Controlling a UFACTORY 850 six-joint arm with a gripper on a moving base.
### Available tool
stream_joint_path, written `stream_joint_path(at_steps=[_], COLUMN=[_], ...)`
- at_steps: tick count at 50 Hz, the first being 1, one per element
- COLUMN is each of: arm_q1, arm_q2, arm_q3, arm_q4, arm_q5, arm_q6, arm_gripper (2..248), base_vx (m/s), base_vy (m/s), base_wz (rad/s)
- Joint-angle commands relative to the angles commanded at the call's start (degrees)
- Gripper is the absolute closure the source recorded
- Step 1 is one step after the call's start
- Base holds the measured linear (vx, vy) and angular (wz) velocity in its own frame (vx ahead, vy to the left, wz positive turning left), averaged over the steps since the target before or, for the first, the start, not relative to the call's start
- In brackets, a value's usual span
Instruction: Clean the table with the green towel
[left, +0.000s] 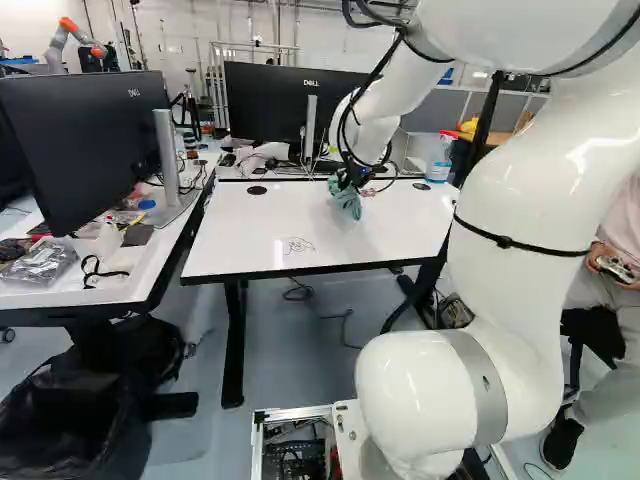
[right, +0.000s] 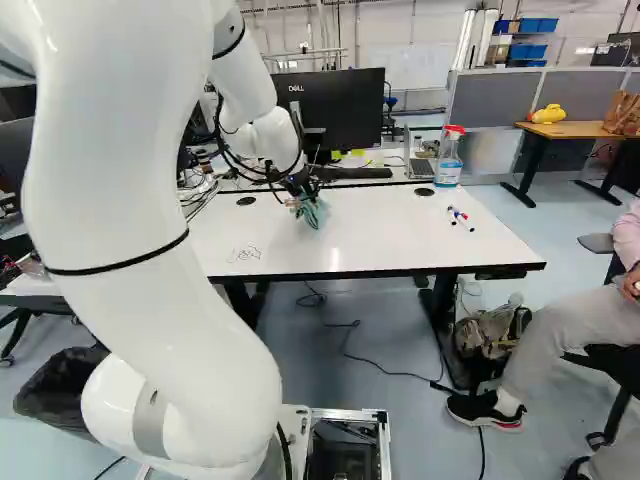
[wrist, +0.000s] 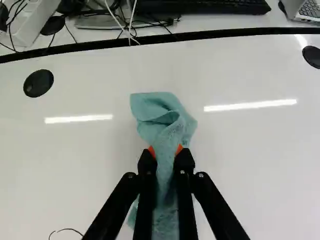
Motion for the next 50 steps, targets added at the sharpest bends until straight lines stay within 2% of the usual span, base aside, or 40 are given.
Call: stream_joint_path(at_steps=[50], arm_q1=[-0.3], arm_q2=[0.2], arm_q3=[0.1], arm_q4=[0.0], arm_q5=[0.0], arm_q6=[0.0], arm_gripper=[203], base_vx=[0.0], base_vy=[0.0], base_wz=[0.0])
